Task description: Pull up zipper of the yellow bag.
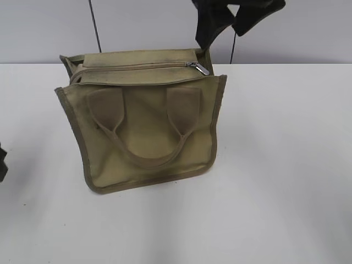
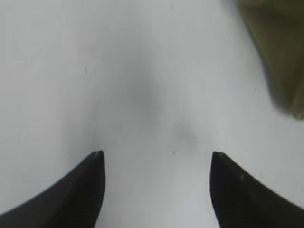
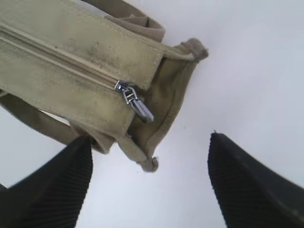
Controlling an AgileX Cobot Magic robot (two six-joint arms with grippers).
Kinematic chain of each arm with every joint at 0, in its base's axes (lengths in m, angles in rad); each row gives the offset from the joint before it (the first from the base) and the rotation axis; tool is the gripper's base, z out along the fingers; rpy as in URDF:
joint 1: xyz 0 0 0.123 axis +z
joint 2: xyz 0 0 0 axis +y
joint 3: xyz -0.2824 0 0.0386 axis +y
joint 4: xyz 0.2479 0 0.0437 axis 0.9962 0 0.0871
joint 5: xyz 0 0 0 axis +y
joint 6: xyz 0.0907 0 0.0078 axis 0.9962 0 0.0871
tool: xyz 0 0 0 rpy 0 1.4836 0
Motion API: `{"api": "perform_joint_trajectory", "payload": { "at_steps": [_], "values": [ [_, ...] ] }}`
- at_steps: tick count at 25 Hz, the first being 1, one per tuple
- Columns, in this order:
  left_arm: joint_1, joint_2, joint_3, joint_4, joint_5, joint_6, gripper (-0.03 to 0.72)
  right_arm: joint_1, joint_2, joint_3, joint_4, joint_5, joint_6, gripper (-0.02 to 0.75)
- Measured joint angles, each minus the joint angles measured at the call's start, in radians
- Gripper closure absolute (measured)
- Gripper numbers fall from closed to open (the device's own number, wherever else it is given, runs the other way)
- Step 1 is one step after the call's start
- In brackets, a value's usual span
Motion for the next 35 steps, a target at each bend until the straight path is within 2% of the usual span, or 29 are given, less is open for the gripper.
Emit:
{"api": "perform_joint_trajectory", "payload": {
  "at_steps": [4,7,13,16,21,26,35],
  "values": [
    [0.000,-0.020,0.000,-0.029,0.207,0.013,0.202,0.000,-0.066,0.009,0.000,0.028,-0.018,0.160],
    [0.000,-0.090,-0.001,-0.038,0.302,0.018,0.207,0.004,-0.155,0.090,0.000,0.025,-0.022,0.160],
    [0.000,-0.368,-0.001,-0.083,0.410,0.052,0.207,0.011,-0.450,0.475,-0.001,-0.033,-0.023,0.160],
    [0.000,-0.577,-0.001,-0.100,0.463,0.067,0.207,0.011,-0.619,0.668,-0.001,-0.037,-0.023,0.160],
    [0.000,-0.856,-0.001,-0.119,0.543,0.080,0.207,0.011,-0.929,0.919,-0.001,-0.023,-0.004,0.160],
    [0.000,-1.077,0.001,-0.122,0.567,0.083,0.207,0.014,-1.246,1.079,0.000,0.032,0.056,0.160],
    [0.000,-1.184,0.102,-0.158,0.569,0.126,0.207,0.014,-1.589,1.247,-0.002,0.043,0.067,0.160]
  ]
}}
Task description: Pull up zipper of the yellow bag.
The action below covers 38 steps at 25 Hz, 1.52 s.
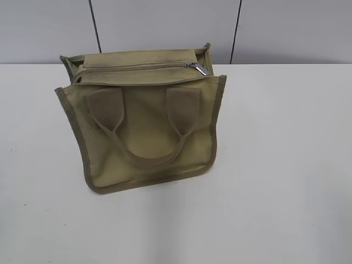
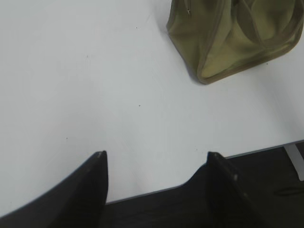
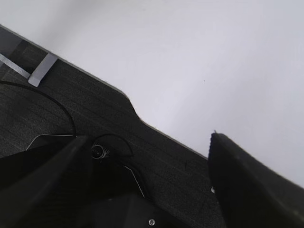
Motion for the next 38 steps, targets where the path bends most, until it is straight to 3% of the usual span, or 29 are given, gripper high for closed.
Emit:
{"api": "perform_joint_trajectory", "payload": {
  "at_steps": [9,22,25,33,38],
  "values": [
    [0.000,0.000,0.047,-0.063,-0.146,0.081,0.207,0.000,-0.022,0.059,-0.014,-0.103,0.001,0.160],
    [0.005,0.000,0.055,-0.072,-0.166,0.088,0.207,-0.016,-0.022,0.063,-0.001,-0.127,0.001,0.160],
    [0.044,-0.002,0.056,-0.072,-0.166,0.088,0.207,-0.119,-0.037,0.063,0.010,-0.128,0.000,0.160],
    [0.212,-0.026,0.056,-0.073,-0.166,0.088,0.207,-0.504,-0.153,0.063,0.013,-0.129,0.000,0.160],
    [0.246,-0.110,0.056,-0.073,-0.166,0.088,0.207,-0.577,-0.232,0.063,0.013,-0.129,0.000,0.160]
  ]
}}
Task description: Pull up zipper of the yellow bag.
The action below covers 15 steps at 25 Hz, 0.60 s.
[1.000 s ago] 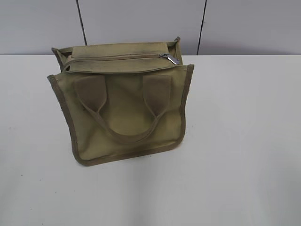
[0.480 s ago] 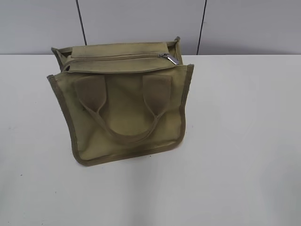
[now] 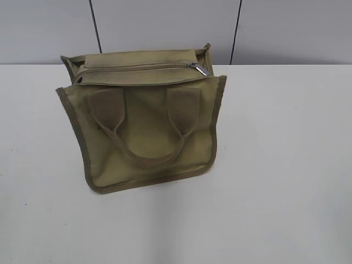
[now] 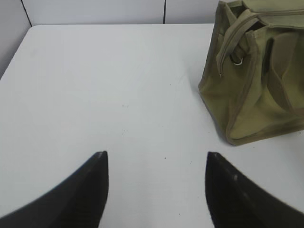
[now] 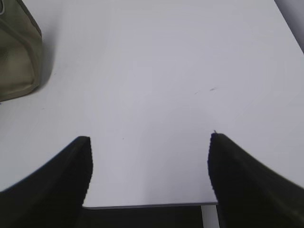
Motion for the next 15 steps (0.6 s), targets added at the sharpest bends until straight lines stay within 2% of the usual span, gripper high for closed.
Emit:
{"api": "perform_joint_trajectory", "payload": {
  "at_steps": [15],
  "values": [
    [0.002,-0.004,0.000,-0.001,-0.001,0.000,0.207,-0.001,-0.002,0.000,0.001,0.000,0.000,0.160]
  ]
}}
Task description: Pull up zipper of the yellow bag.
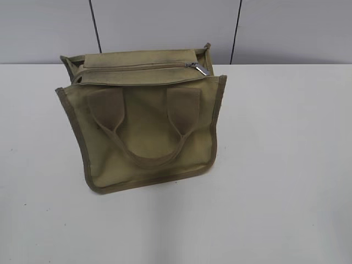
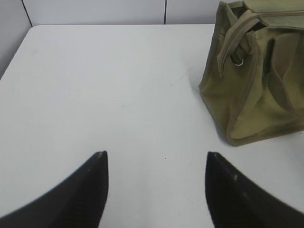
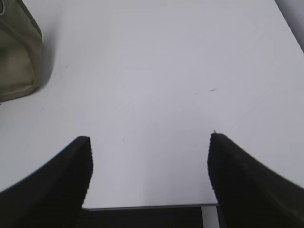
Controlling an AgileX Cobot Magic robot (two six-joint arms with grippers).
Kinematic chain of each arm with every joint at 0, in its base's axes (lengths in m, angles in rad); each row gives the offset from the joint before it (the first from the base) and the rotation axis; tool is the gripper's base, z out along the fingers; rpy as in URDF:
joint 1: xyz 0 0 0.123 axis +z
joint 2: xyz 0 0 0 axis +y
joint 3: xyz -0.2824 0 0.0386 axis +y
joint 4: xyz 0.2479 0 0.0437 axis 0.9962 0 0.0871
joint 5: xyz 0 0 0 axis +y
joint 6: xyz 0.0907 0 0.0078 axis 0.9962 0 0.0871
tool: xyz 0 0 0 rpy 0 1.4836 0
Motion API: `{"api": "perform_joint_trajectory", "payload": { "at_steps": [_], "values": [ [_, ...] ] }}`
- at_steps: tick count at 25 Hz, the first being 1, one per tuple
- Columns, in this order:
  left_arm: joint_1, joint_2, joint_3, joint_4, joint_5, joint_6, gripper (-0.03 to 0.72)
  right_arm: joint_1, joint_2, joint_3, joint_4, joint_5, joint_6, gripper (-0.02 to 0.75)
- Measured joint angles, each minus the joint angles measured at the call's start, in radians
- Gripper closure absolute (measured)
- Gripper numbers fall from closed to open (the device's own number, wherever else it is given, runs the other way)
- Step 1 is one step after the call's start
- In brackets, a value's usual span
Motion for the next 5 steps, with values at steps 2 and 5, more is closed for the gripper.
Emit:
{"api": "perform_joint_trajectory", "payload": {
  "at_steps": [2,5],
  "values": [
    [0.000,0.000,0.000,0.000,0.000,0.000,0.207,0.000,0.000,0.000,0.000,0.000,0.000,0.160],
    [0.000,0.000,0.000,0.000,0.000,0.000,0.207,0.000,0.000,0.000,0.000,0.000,0.000,0.160]
  ]
}}
